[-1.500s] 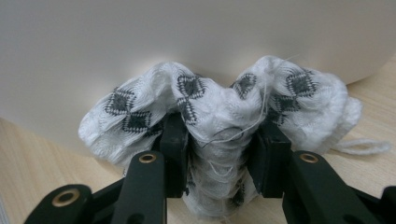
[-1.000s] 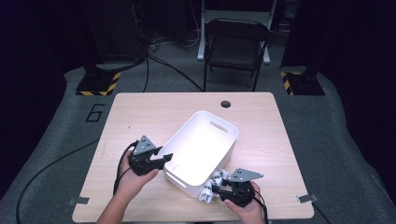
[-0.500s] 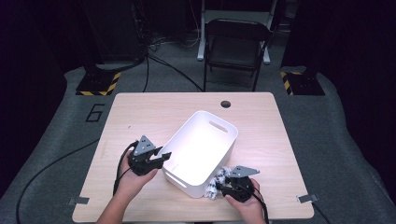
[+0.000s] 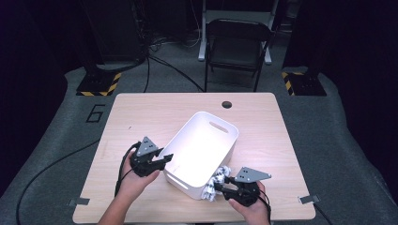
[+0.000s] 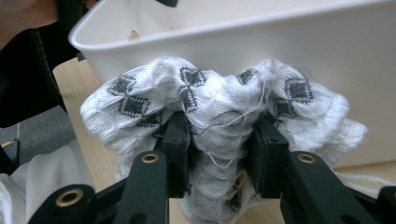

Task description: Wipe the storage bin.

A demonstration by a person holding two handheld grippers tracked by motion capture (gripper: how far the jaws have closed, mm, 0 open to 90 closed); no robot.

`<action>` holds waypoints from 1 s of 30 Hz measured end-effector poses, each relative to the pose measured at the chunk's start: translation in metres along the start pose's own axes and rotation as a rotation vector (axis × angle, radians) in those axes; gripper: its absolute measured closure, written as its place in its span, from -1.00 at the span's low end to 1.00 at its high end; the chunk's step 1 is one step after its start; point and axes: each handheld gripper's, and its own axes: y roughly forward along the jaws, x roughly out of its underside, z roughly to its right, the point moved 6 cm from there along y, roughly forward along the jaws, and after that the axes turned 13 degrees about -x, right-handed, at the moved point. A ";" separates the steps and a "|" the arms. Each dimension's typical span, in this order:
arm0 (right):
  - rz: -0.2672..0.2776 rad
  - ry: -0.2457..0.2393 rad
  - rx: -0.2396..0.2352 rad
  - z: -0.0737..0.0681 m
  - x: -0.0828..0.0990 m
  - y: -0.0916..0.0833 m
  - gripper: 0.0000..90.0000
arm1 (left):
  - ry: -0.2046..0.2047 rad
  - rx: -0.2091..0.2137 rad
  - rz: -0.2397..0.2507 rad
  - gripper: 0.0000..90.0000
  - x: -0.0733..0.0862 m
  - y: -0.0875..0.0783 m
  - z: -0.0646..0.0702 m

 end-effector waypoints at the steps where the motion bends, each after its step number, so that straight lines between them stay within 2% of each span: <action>1: -0.007 -0.008 0.006 -0.001 -0.001 0.000 0.41 | 0.003 -0.003 -0.002 0.41 0.000 0.000 0.000; 3: 0.003 0.009 -0.004 0.002 0.001 0.000 0.42 | 0.005 -0.003 0.001 0.44 0.000 0.000 0.000; 4: 0.012 0.034 -0.006 0.006 0.003 0.001 0.42 | 0.007 -0.002 0.001 0.44 0.000 0.000 0.000; 6: -0.004 0.064 0.017 0.014 0.009 0.002 0.43 | 0.007 -0.001 0.002 0.44 0.000 0.000 0.000; 8: -0.042 0.109 0.052 0.028 0.021 0.006 0.43 | 0.008 -0.004 0.004 0.46 0.000 0.000 0.000; 9: -0.055 0.110 0.060 0.031 0.023 0.007 0.43 | 0.007 -0.002 0.002 0.46 0.000 0.000 -0.001; 12: -0.114 0.169 0.110 0.045 0.037 0.013 0.43 | 0.001 0.001 0.003 0.45 0.000 0.000 0.000; 14: -0.131 0.182 0.119 0.050 0.041 0.015 0.43 | -0.009 0.004 0.002 0.44 0.000 0.000 0.000; 15: -0.136 0.173 0.126 0.051 0.040 0.014 0.44 | -0.011 0.009 0.002 0.41 0.001 0.000 0.000; 17: -0.134 0.157 0.132 0.047 0.037 0.013 0.45 | -0.027 0.016 0.000 0.39 0.001 0.000 0.002; 19: -0.105 0.144 0.100 0.038 0.031 0.010 0.46 | -0.020 0.011 0.002 0.38 0.001 0.001 0.002; 21: -0.055 0.095 0.053 0.024 0.019 0.005 0.45 | -0.019 0.013 -0.001 0.38 0.001 0.001 0.001; 25: 0.038 0.041 -0.001 0.002 -0.002 -0.005 0.45 | -0.006 0.007 -0.003 0.40 0.001 0.001 0.002; 26: 0.062 0.031 -0.010 -0.001 -0.006 -0.007 0.45 | -0.004 0.004 -0.003 0.41 0.001 0.001 0.002; 28: 0.072 0.019 -0.009 -0.002 -0.010 -0.010 0.45 | 0.012 0.001 -0.004 0.46 0.001 0.000 0.002; 30: 0.082 0.031 -0.020 0.001 -0.008 -0.010 0.45 | 0.011 0.004 -0.004 0.49 0.001 0.000 0.002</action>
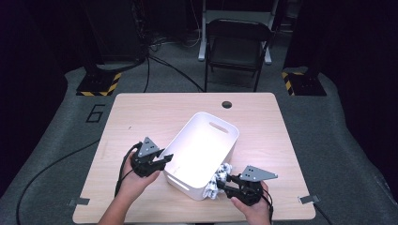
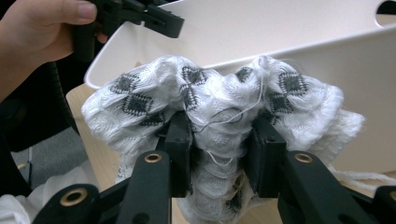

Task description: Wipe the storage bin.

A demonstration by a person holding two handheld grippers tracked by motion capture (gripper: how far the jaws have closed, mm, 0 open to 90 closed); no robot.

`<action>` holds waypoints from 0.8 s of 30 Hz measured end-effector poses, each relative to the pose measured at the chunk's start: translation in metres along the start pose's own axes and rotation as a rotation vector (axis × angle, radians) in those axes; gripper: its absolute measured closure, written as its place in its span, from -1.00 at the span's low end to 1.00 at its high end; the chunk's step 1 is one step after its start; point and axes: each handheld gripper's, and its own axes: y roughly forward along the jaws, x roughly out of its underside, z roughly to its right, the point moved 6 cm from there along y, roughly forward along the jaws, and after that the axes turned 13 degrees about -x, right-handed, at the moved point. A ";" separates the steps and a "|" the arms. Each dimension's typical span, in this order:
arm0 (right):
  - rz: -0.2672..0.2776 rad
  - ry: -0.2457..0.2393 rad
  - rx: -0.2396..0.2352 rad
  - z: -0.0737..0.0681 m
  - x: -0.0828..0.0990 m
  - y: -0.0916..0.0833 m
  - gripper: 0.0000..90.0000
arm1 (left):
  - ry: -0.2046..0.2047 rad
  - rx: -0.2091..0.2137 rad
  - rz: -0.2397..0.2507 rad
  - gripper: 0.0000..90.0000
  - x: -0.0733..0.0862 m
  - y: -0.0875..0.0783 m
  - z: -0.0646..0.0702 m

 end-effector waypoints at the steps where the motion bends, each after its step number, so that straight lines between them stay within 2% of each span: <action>1: 0.007 0.018 0.006 0.003 0.001 0.000 0.45 | 0.003 0.001 0.002 0.50 0.000 0.000 0.000; 7: -0.012 0.114 0.082 0.033 0.016 0.000 0.45 | 0.000 0.006 0.001 0.54 0.000 -0.001 0.001; 8: -0.042 0.136 0.122 0.043 0.022 0.001 0.45 | 0.000 0.011 0.001 0.54 0.000 -0.001 0.001; 9: -0.062 0.152 0.138 0.048 0.027 0.002 0.45 | -0.002 0.015 0.002 0.54 0.000 -0.001 0.001; 12: -0.106 0.195 0.166 0.058 0.037 0.003 0.45 | -0.002 0.026 0.000 0.53 0.000 -0.001 0.002; 13: -0.110 0.194 0.169 0.059 0.038 0.004 0.45 | -0.004 0.026 0.002 0.52 0.000 0.000 0.002; 15: -0.114 0.195 0.174 0.058 0.038 0.003 0.45 | -0.006 0.028 0.005 0.50 0.000 0.000 0.003; 18: -0.101 0.163 0.170 0.053 0.032 0.000 0.46 | -0.006 0.029 0.004 0.49 0.000 0.000 0.004; 20: -0.059 0.134 0.135 0.044 0.023 -0.004 0.45 | 0.000 0.028 0.002 0.49 0.000 0.000 0.004; 22: -0.014 0.106 0.093 0.031 0.010 -0.009 0.45 | 0.005 0.030 -0.002 0.49 0.000 0.000 0.004; 23: 0.012 0.074 0.066 0.021 0.000 -0.012 0.45 | 0.008 0.029 -0.002 0.49 0.000 0.000 0.004; 24: 0.019 0.061 0.056 0.016 -0.003 -0.014 0.45 | 0.013 0.026 -0.001 0.50 0.000 0.000 0.005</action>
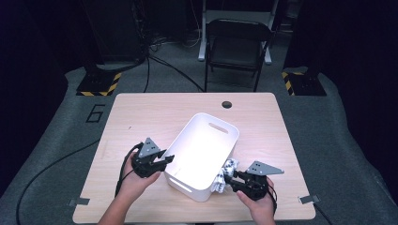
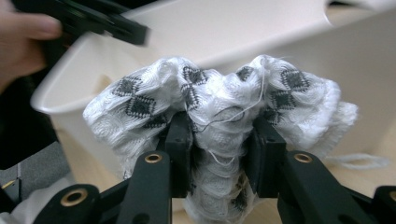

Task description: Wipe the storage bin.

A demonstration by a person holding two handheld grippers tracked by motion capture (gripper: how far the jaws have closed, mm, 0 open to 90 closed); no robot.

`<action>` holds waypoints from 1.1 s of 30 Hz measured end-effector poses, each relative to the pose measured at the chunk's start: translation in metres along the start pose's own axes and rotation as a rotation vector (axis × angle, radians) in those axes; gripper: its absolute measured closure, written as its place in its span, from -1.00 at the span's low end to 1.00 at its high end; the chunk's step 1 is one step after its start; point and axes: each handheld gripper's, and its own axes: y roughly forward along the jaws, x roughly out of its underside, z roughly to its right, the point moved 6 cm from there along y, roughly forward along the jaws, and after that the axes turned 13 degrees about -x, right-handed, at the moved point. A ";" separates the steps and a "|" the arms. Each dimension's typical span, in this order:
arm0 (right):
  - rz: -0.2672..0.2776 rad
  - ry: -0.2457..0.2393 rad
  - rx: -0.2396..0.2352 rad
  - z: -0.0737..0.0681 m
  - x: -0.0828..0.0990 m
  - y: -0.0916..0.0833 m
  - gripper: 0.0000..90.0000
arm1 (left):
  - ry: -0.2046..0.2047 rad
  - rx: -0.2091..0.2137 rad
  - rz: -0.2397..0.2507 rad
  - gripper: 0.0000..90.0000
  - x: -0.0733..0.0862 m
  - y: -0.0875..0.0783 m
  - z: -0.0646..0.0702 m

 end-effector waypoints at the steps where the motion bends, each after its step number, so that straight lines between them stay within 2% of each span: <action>1: 0.007 -0.022 -0.007 -0.006 -0.004 -0.001 0.45 | 0.006 -0.003 0.002 0.52 0.000 0.000 0.000; 3: -0.002 -0.060 -0.002 -0.012 -0.008 -0.003 0.45 | 0.026 -0.010 -0.003 0.60 0.000 -0.001 0.000; 5: -0.006 -0.071 0.004 -0.012 -0.007 -0.003 0.45 | 0.036 -0.004 0.001 0.61 0.000 -0.001 0.001; 7: 0.000 -0.046 0.005 -0.008 -0.006 -0.003 0.45 | 0.064 -0.009 -0.002 0.62 0.000 -0.002 0.002; 13: 0.015 0.025 0.089 0.017 -0.002 -0.007 0.45 | 0.066 -0.001 0.006 0.65 -0.001 -0.003 0.005; 14: 0.011 0.036 0.111 0.025 0.001 -0.007 0.45 | 0.070 0.001 0.004 0.65 -0.001 -0.003 0.005; 17: -0.016 0.090 0.134 0.037 0.012 -0.004 0.45 | 0.066 0.006 0.004 0.65 -0.001 -0.003 0.005; 23: -0.120 0.166 0.121 0.048 0.037 0.008 0.45 | 0.032 0.013 0.008 0.58 -0.001 -0.001 0.003; 25: -0.136 0.173 0.113 0.048 0.041 0.010 0.45 | 0.025 0.012 0.009 0.56 0.000 0.000 0.003; 28: -0.156 0.162 0.117 0.044 0.041 0.011 0.45 | 0.029 0.015 0.003 0.55 0.000 0.000 0.003; 30: -0.156 0.135 0.113 0.041 0.039 0.010 0.45 | 0.029 0.010 -0.001 0.56 0.000 0.000 0.001; 33: -0.121 0.116 0.063 0.034 0.033 0.011 0.45 | 0.009 -0.007 -0.003 0.57 0.001 -0.001 -0.004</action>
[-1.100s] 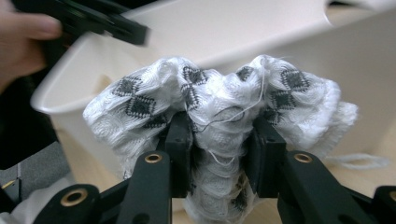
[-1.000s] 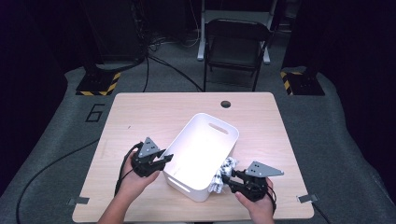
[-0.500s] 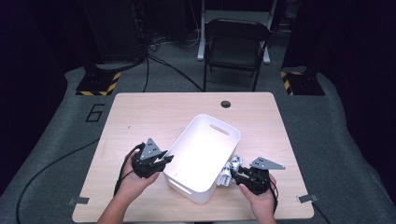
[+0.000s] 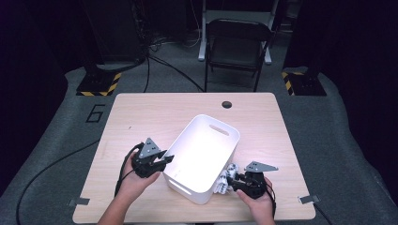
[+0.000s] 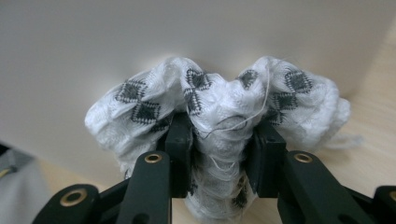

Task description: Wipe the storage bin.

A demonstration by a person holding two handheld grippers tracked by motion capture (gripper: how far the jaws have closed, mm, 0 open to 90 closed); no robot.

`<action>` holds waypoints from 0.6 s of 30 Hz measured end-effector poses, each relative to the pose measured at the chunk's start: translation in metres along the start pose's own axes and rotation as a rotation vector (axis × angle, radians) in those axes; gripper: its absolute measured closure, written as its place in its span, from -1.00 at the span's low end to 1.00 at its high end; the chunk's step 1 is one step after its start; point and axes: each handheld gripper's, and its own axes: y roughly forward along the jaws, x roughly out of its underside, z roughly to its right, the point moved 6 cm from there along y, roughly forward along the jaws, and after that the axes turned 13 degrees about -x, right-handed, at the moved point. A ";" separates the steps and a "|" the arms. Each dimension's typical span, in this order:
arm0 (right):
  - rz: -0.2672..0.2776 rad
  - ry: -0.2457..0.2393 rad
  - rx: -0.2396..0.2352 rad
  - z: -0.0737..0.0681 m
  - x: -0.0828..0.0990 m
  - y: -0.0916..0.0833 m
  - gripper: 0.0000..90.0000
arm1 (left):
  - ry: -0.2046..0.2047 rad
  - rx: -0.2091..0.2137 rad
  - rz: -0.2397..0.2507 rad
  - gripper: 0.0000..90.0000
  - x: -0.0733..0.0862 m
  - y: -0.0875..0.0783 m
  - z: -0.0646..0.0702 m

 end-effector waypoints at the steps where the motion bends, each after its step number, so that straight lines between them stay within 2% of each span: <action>1: 0.037 -0.028 -0.048 -0.011 -0.008 -0.001 0.45 | -0.013 -0.004 -0.004 0.58 0.000 -0.001 -0.001; 3: 0.050 -0.070 -0.077 -0.022 -0.015 -0.001 0.45 | -0.024 -0.019 -0.006 0.60 0.001 -0.001 -0.006; 7: 0.062 -0.124 -0.133 -0.046 -0.021 0.005 0.41 | -0.035 -0.049 -0.019 0.62 0.005 -0.005 -0.016; 9: 0.052 -0.132 -0.157 -0.057 -0.020 0.009 0.39 | -0.054 -0.049 -0.016 0.62 0.007 -0.006 -0.019; 11: 0.027 -0.162 -0.190 -0.066 -0.019 0.012 0.37 | -0.059 -0.050 -0.013 0.62 0.008 -0.007 -0.020; 14: 0.024 -0.175 -0.187 -0.064 -0.020 0.014 0.40 | -0.061 -0.046 -0.015 0.59 0.009 -0.009 -0.019; 18: 0.048 -0.150 -0.165 -0.053 -0.024 0.014 0.41 | -0.105 -0.014 -0.012 0.46 0.010 -0.014 -0.017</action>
